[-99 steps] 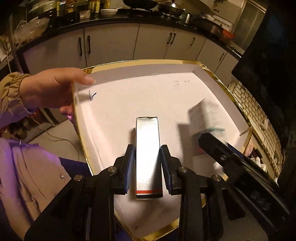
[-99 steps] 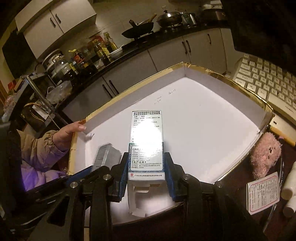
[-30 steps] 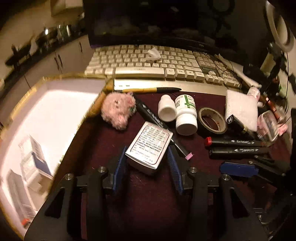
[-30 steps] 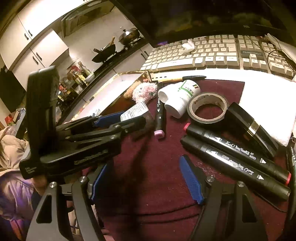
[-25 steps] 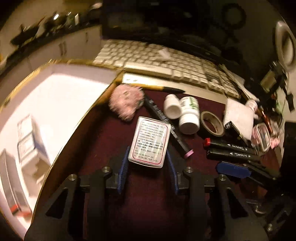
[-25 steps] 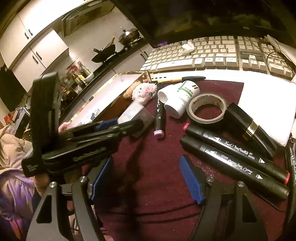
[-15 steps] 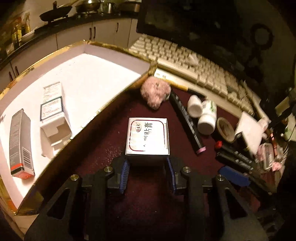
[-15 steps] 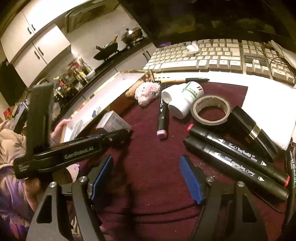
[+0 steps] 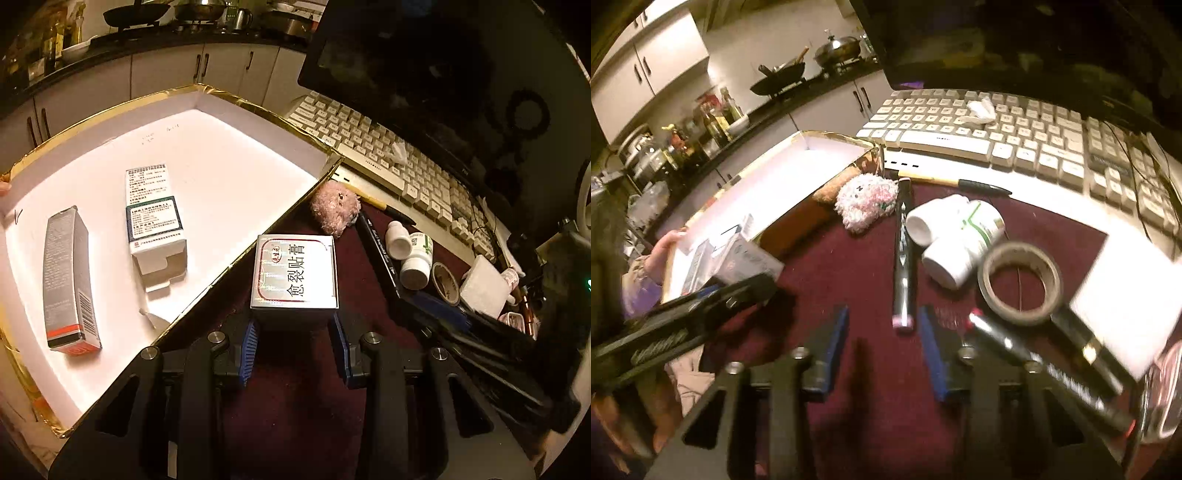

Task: Organize objects
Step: 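Grasp the pink-capped black marker with the right tool while the left tool holds the box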

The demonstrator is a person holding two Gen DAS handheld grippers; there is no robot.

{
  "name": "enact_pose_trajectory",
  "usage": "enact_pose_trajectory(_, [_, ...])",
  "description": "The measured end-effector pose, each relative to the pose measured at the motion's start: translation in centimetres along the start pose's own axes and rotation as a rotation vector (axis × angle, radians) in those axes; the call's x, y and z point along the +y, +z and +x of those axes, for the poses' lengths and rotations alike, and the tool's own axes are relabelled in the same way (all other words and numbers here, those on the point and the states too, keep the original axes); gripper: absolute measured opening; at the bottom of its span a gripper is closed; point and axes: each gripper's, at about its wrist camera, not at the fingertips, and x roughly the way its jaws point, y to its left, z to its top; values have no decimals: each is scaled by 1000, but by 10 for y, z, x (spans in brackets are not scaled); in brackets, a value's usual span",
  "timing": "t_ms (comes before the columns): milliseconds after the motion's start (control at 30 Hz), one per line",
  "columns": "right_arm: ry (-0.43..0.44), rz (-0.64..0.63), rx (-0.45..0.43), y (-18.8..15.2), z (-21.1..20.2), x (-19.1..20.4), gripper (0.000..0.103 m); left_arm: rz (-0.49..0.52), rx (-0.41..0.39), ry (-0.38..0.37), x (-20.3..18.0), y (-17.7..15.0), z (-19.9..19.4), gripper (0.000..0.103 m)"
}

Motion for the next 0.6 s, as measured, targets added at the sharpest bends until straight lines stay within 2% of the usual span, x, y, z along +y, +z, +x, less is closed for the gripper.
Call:
enact_pose_trajectory(133, [-71, -13, 19, 11, 20, 1, 35, 2, 0, -7, 0, 1, -2, 34])
enact_pose_trajectory(167, [-87, -11, 16, 11, 22, 1, 30, 3, 1, -10, 0, 1, -3, 34])
enact_pose_trajectory(200, [-109, -13, 7, 11, 22, 1, 17, 5, 2, -13, 0, 2, -3, 34])
enact_pose_trajectory(233, [-108, -16, 6, 9, 22, 1, 13, 6, 4, -11, 0, 2, -3, 34])
enact_pose_trajectory(433, [-71, -11, 27, -23, -5, -1, 13, 24, 28, -21, -7, 1, 2, 34])
enact_pose_trajectory(600, [-97, -64, 51, -61, -34, 6, 13, 43, 68, -49, -16, 1, 9, 34])
